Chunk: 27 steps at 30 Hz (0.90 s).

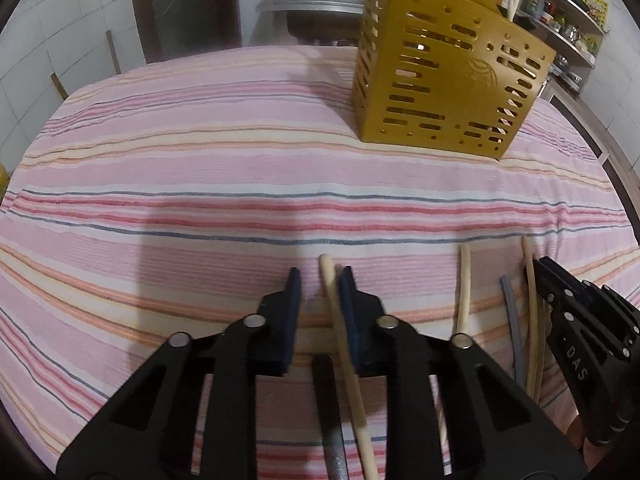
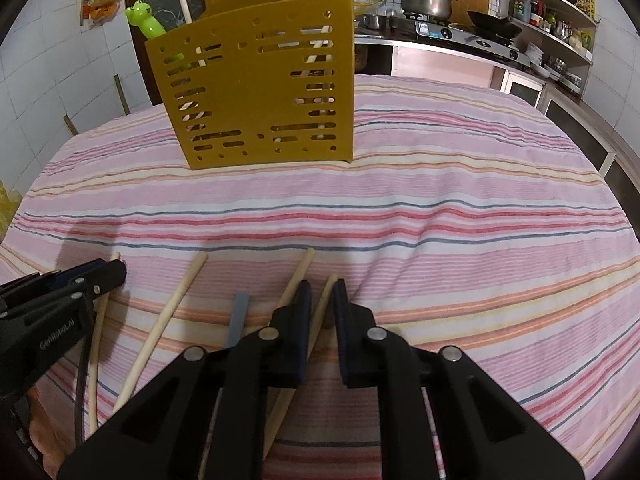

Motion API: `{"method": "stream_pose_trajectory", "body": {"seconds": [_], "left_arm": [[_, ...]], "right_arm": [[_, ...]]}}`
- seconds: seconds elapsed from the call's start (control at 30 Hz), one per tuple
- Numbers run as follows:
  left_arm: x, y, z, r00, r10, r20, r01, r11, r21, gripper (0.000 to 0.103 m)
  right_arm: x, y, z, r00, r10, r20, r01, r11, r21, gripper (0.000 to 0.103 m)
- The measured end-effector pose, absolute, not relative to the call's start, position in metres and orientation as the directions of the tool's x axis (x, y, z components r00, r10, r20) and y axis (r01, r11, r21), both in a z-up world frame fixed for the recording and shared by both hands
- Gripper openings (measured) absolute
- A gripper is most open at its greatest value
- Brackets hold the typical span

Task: Organize utensils
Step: 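Close the left tool on a wooden chopstick while the right tool grasps another chopstick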

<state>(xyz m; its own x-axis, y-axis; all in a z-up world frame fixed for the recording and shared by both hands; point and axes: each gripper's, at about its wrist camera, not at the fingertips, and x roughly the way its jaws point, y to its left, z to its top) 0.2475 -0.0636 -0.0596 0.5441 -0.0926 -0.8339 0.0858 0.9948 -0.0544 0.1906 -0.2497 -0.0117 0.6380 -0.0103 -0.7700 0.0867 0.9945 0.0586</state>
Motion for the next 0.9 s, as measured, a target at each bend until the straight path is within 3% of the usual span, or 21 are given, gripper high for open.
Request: {"method": "stream_pose_trajectory", "body": {"seconds": [0.03,0.4,0.9], "left_arm": [[0.248,-0.064,-0.06,0.542,-0.093,-0.835,0.085,0.995,-0.055,0.009],[0.248,-0.061,-0.051,0.565,-0.118,-0.816,0.091,0.993,-0.081,0.008],[0.22,-0.058,0.001,0.712,-0.137,-0.689,0.113,0.99,-0.08,0.007]], "right_arm": [[0.191,-0.249,-0.011,0.639,-0.012,-0.77,0.087,0.995,0.057,0.012],[0.187,-0.254,-0.002,0.662,-0.002,-0.749,0.089,0.993,0.076,0.011],[0.176,-0.263,0.031,0.755,-0.007,-0.656,0.098,0.99,0.102,0.006]]}}
